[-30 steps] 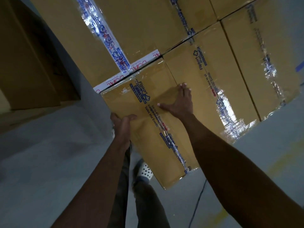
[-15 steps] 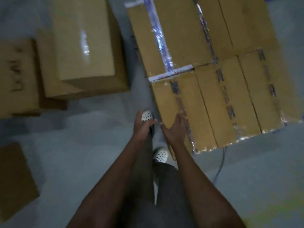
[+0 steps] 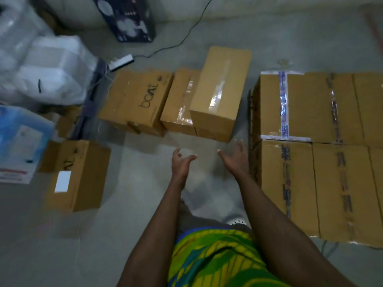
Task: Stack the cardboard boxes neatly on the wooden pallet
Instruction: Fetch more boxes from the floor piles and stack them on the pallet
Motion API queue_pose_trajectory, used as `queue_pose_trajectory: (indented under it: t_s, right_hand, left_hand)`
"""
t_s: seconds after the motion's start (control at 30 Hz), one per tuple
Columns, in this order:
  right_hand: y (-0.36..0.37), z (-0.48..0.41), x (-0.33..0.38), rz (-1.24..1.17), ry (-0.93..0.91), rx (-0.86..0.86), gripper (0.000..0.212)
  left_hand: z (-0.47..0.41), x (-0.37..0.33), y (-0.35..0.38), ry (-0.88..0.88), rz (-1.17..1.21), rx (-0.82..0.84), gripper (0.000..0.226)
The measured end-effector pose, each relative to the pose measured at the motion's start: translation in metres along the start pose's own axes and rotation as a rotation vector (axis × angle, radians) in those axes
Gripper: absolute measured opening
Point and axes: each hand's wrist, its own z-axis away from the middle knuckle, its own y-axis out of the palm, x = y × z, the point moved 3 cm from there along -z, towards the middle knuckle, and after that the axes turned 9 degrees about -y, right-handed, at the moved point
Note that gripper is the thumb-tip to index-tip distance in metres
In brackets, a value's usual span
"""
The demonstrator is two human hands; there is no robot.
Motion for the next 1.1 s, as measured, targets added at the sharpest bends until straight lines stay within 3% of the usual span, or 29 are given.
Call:
queue_pose_trajectory:
  t_s: [0.27,0.43,0.63,0.77,0.87,1.1]
  right_hand:
    - [0.063,-0.06,0.093,-0.133,0.096,-0.067,0.093]
    - [0.071,-0.077,0.115,-0.172,0.124,-0.124,0.09]
    - [0.028,-0.108,0.084,-0.271,0.245,-0.217,0.084]
    - [-0.021,-0.169,0.058,-0.593,0.393,-0.326,0.07]
    - [-0.054,-0.245,0.039,-0.646,0.443,-0.363,0.068]
    - [-0.05,-0.444,-0.009,-0.504,0.483,-0.107,0.066]
  left_hand:
    - [-0.072,-0.066,-0.073,0.123,-0.117,0.096,0.085]
    - [-0.121,-0.113,-0.062,0.148,-0.236,0.219,0.083]
    - [-0.158,-0.16,0.016,0.096,-0.338,0.401,0.076]
    - [-0.204,-0.195,0.072,0.077,-0.4,0.403,0.078]
    - [-0.256,-0.233,0.124,0.05,-0.433,0.372,0.076]
    - [-0.403,-0.288,0.229,-0.031,-0.487,0.211,0.071]
